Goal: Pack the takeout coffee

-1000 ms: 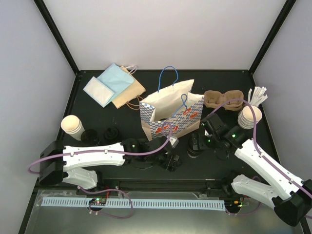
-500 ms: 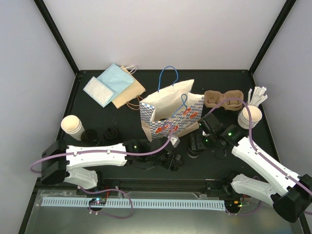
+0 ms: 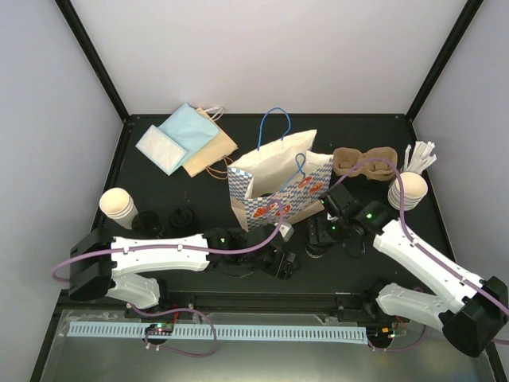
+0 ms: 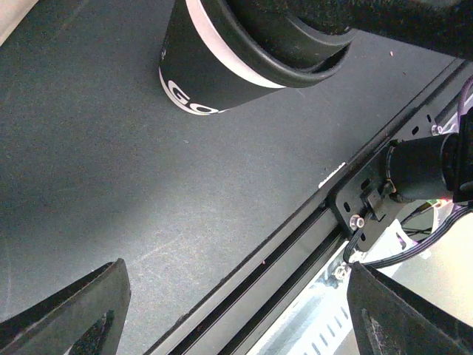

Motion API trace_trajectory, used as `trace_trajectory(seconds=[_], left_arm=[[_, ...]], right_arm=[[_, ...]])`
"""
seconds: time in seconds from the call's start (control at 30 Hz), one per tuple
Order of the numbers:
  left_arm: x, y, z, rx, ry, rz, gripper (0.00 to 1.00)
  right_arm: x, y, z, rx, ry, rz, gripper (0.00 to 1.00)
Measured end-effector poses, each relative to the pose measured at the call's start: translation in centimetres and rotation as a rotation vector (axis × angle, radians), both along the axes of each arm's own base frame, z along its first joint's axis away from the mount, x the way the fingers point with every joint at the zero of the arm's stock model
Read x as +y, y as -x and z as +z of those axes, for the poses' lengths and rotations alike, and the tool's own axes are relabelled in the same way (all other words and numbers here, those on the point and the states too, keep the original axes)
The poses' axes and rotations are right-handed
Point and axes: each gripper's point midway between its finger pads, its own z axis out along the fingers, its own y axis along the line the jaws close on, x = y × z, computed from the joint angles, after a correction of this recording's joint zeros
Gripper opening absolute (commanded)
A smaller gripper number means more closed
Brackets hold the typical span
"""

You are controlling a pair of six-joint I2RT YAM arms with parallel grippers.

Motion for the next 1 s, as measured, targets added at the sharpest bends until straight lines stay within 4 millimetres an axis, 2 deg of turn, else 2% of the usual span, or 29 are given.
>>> trace_trajectory(seconds=[0.47, 1.0], left_arm=[[0.0, 0.0, -0.1, 0.001, -0.003, 0.001, 0.83], [-0.1, 0.0, -1.7, 0.014, -0.046, 0.001, 0.83]], right_arm=[[0.4, -0.2, -0.2, -0.005, 0.023, 0.014, 0.87], [0.5, -0.7, -0.5, -0.015, 0.067, 0.064, 0.78]])
